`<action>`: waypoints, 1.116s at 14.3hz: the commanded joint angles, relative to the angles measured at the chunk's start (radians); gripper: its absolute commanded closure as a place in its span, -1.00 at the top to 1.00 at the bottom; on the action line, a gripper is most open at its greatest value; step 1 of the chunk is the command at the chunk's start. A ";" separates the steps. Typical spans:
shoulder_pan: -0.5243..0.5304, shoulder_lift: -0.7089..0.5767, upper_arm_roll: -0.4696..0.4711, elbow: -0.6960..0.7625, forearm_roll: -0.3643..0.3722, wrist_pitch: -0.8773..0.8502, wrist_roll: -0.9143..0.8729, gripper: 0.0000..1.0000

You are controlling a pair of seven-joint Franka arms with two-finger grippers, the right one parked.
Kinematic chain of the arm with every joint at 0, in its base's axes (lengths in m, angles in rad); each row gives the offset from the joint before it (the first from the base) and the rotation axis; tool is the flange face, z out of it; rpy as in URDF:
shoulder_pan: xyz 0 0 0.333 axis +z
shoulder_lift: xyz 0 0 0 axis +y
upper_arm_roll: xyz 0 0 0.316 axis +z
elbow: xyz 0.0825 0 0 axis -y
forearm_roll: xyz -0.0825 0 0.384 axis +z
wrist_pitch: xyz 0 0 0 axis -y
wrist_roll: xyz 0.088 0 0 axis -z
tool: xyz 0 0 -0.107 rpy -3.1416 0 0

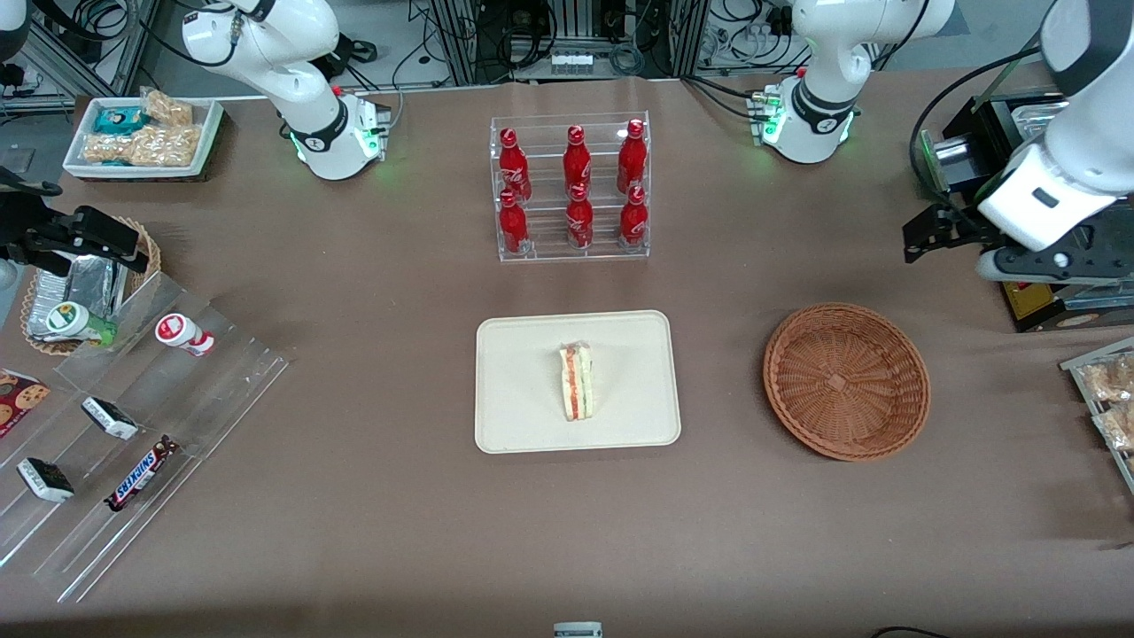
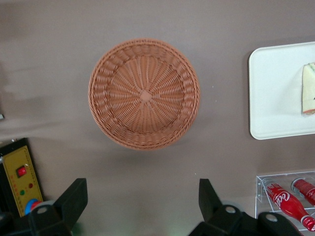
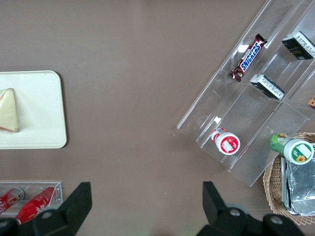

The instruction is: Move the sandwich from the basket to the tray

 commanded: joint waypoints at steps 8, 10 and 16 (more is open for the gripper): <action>0.007 0.105 0.001 0.165 -0.002 -0.106 0.017 1.00; 0.007 0.103 0.001 0.164 -0.001 -0.108 0.019 1.00; -0.001 0.100 -0.002 0.153 -0.001 -0.106 0.019 1.00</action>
